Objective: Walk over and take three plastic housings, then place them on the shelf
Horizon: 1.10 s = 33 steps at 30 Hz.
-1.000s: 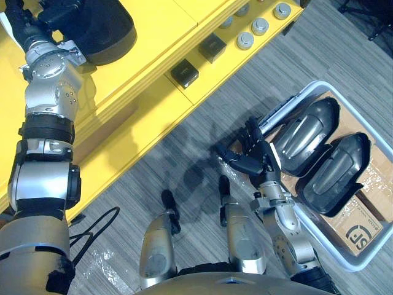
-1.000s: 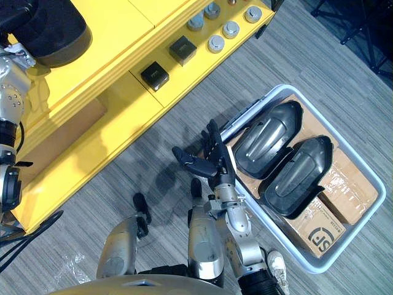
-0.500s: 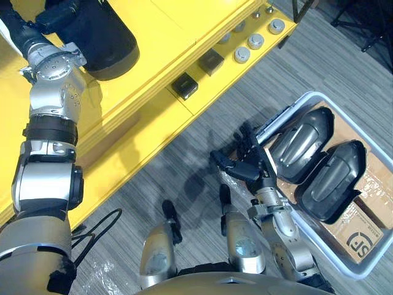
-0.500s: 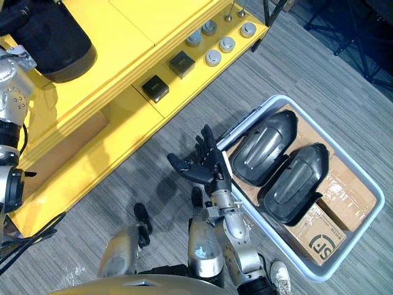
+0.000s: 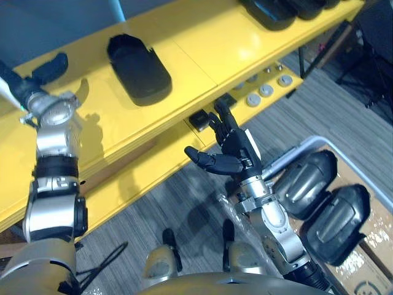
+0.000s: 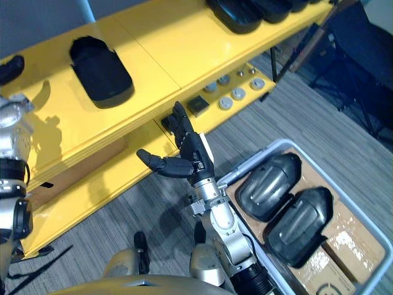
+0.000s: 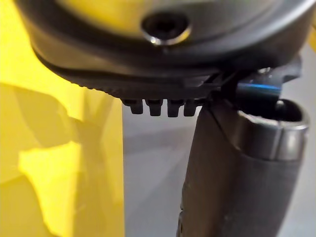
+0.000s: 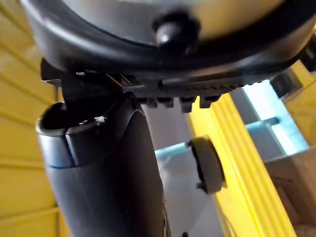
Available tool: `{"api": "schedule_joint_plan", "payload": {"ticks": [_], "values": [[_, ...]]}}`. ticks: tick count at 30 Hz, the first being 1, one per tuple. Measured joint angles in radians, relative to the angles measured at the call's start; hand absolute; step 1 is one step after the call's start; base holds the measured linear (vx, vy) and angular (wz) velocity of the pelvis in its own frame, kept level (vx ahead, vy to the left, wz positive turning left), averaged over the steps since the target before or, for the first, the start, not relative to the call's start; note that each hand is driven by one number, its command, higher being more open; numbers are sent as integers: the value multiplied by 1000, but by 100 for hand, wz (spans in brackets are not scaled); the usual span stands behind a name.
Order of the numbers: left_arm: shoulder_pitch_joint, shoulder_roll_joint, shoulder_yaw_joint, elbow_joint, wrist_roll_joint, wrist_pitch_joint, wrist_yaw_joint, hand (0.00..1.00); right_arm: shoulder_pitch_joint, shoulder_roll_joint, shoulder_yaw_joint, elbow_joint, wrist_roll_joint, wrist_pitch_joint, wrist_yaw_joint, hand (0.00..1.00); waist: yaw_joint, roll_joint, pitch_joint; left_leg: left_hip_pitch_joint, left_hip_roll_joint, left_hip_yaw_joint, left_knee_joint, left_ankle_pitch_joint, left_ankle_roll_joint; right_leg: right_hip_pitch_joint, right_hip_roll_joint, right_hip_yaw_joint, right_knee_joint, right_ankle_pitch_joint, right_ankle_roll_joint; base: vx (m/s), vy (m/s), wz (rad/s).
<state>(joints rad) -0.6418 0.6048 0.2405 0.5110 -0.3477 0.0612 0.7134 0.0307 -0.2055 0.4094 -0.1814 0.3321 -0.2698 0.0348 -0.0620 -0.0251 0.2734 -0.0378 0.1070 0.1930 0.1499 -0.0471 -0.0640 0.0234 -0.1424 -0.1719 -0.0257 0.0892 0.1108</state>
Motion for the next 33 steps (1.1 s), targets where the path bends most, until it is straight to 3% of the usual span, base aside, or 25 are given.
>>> {"api": "schedule_joint_plan", "payload": {"ticks": [3,7,12,17,27,33], "values": [[195,-119,44,-323,27,-84,-32,100,-34,1,-3,4,9,15,11,100,37,0,-9,4,-12,-25,3,1,1,20,-11,-32,0,-4,-6,-53,14,24],[445,-291,4,-669,87,-193,-107,100,-112,11,38,65,7,48,29,100,64,6,-66,5,-26,-58,3,0,1,39,-16,-67,2,-13,-17,-43,18,20],[621,-429,-118,-876,88,-265,-253,100,-233,64,72,218,7,79,25,100,94,21,-88,4,-27,-93,-1,11,-10,57,-13,-110,-5,-21,-26,-55,-20,22],[697,-488,-198,-941,88,-281,-389,100,-361,127,91,359,-11,108,-14,100,125,25,-92,-9,-25,-135,-25,40,-20,63,-9,-158,-15,-21,-28,-40,-32,25],[733,-512,-261,-960,50,-307,-479,100,-513,184,92,554,-60,118,-98,100,176,26,-92,-23,-29,-170,-30,52,-13,73,-8,-191,-15,-17,-23,21,-9,10],[733,-512,-285,-960,43,-306,-507,100,-627,210,63,712,-124,173,-200,100,188,26,-92,-23,-29,-174,-33,52,-13,73,-10,-195,-14,-18,-25,2,0,1]]}}
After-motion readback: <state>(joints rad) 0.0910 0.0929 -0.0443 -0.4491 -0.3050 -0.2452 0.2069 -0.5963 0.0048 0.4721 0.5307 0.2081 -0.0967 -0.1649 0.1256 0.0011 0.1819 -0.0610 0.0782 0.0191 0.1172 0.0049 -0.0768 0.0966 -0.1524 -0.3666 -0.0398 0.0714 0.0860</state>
